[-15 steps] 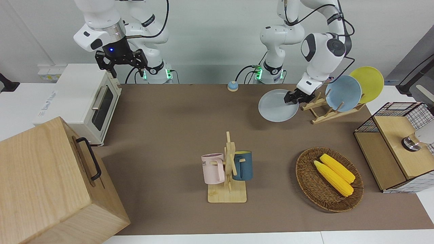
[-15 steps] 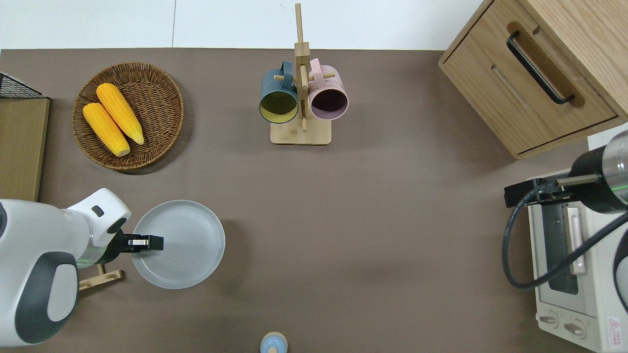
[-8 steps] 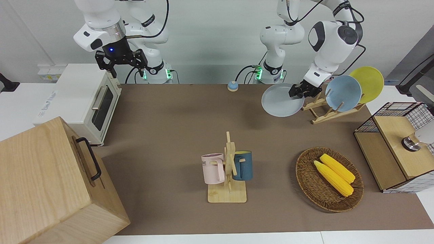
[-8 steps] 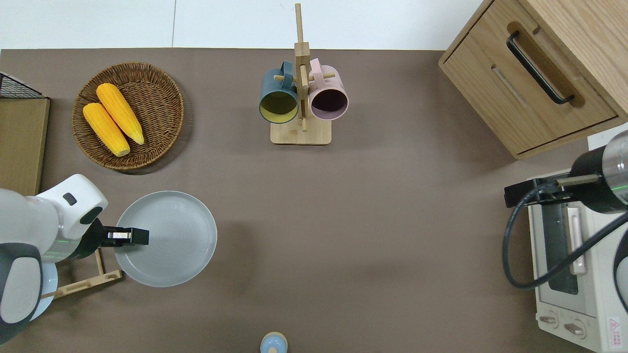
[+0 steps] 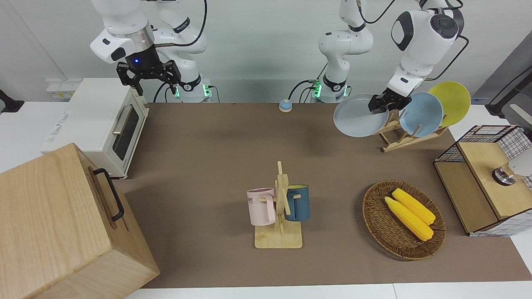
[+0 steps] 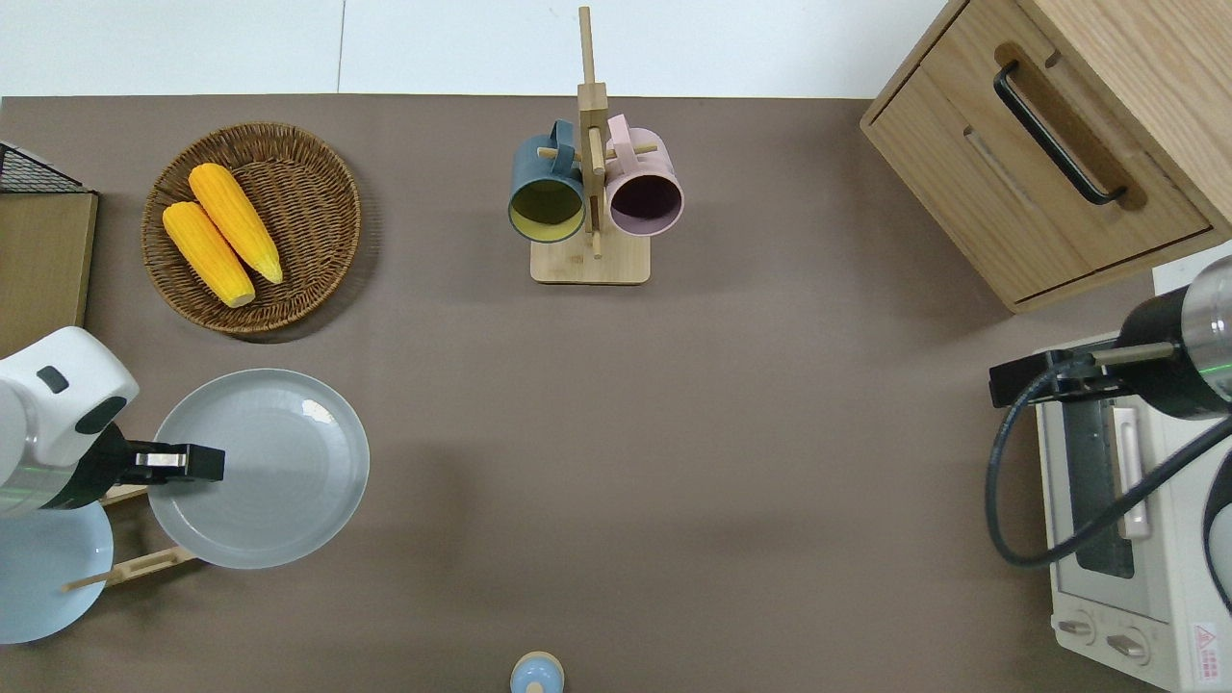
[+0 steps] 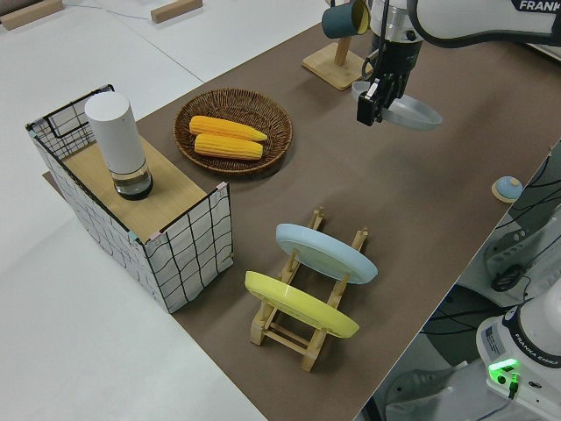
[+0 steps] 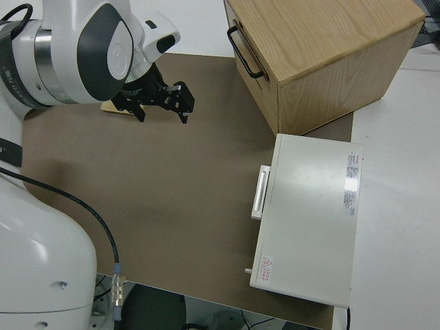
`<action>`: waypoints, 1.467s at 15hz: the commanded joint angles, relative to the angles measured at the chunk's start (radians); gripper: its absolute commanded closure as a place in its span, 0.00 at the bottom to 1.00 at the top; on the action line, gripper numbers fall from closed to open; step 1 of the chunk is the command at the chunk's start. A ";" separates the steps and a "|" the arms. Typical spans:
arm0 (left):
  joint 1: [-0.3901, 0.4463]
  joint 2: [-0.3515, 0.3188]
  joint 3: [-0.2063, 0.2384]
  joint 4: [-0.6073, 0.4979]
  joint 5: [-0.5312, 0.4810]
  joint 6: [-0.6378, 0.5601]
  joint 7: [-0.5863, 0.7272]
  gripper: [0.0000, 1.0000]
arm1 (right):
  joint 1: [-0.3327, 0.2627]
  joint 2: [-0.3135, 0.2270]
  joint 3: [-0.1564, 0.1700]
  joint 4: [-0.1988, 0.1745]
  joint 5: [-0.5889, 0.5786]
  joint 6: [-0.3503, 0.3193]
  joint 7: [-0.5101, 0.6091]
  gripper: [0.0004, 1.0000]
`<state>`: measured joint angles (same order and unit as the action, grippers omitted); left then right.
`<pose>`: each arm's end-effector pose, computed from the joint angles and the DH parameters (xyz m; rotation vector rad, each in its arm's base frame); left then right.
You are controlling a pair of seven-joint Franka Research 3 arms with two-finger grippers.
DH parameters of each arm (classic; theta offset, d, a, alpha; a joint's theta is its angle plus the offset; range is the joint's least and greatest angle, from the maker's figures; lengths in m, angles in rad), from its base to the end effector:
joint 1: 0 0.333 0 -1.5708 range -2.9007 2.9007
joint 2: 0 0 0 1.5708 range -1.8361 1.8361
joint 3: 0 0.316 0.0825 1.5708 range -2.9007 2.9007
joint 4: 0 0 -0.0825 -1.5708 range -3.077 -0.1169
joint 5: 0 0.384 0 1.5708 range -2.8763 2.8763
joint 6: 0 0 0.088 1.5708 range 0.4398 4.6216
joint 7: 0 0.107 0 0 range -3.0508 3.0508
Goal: Pick gray plate from table and place it on lower plate rack with left arm
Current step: 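Lift the gray plate and carry it toward the wooden rack, then lower the gray plate upright into the lower rack slot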
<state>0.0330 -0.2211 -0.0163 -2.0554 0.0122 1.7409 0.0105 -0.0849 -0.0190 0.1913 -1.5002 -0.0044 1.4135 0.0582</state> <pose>0.4810 0.0086 0.5243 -3.1240 -0.0065 0.1464 0.5292 0.0571 0.6541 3.1254 0.0742 -0.1050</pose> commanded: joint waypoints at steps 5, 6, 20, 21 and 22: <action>0.025 -0.029 0.039 0.026 0.176 -0.078 -0.009 1.00 | -0.007 -0.002 0.005 0.006 0.007 -0.014 0.000 0.01; 0.030 -0.030 0.041 0.027 0.181 -0.095 -0.010 1.00 | -0.007 -0.002 0.007 0.006 0.007 -0.014 0.000 0.01; 0.010 -0.069 -0.027 0.001 0.466 -0.184 -0.245 1.00 | -0.007 -0.002 0.005 0.006 0.007 -0.014 0.000 0.01; 0.010 -0.076 -0.028 -0.014 0.480 -0.179 -0.250 1.00 | -0.007 -0.002 0.007 0.006 0.007 -0.014 0.000 0.01; 0.010 -0.086 -0.028 -0.034 0.492 -0.169 -0.259 1.00 | -0.007 -0.002 0.007 0.006 0.007 -0.014 0.000 0.01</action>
<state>0.0564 -0.2621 -0.0491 -2.0370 0.4519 1.5715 -0.2168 -0.0849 -0.0190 0.1913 -1.5002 -0.0044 1.4135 0.0582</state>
